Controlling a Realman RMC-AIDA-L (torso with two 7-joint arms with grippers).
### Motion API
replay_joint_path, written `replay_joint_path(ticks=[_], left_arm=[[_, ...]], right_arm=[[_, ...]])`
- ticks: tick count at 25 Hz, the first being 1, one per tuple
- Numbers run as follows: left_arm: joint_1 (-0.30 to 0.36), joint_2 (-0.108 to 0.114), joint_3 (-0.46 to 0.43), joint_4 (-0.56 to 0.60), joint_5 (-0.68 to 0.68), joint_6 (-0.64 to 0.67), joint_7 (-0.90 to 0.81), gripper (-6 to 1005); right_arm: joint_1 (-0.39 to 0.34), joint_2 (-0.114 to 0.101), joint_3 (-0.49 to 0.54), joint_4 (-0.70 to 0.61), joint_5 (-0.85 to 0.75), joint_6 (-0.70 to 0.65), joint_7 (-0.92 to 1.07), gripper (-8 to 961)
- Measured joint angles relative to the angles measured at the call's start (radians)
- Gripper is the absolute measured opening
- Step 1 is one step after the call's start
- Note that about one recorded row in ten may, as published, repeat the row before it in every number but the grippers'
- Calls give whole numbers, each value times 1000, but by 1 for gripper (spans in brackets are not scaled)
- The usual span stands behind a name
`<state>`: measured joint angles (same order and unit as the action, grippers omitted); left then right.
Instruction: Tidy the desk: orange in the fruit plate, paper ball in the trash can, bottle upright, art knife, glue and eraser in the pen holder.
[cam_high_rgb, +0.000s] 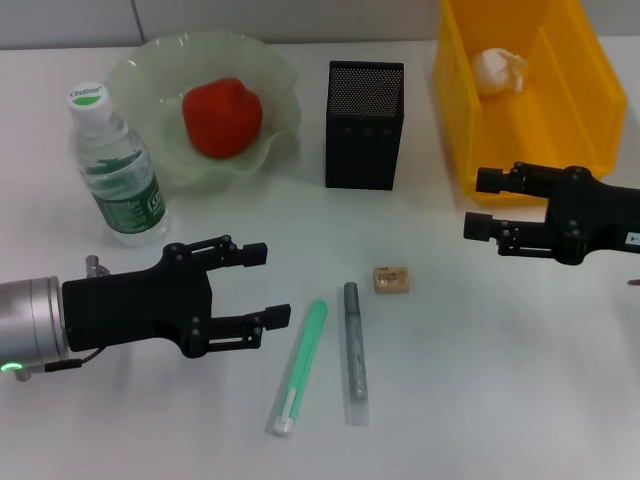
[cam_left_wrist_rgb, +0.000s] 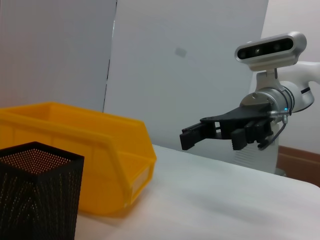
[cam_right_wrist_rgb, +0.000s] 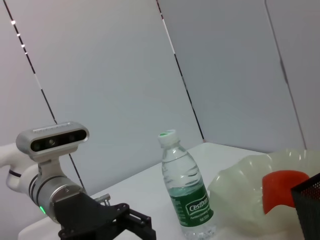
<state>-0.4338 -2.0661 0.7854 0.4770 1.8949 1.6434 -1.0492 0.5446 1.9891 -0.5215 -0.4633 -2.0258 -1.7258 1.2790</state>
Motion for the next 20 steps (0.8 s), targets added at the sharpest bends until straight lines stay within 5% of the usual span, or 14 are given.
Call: replay_joint_path(ticks=[12,20], left_arm=[[-4,2,0,5,-3,3,-3,786],[-26,6,-6,6,-1,14,-15,786]], right_arm=[[12,6,-59,4,-1,10,-47,775],[-20,31,-64,38,-1,28,-174,774]])
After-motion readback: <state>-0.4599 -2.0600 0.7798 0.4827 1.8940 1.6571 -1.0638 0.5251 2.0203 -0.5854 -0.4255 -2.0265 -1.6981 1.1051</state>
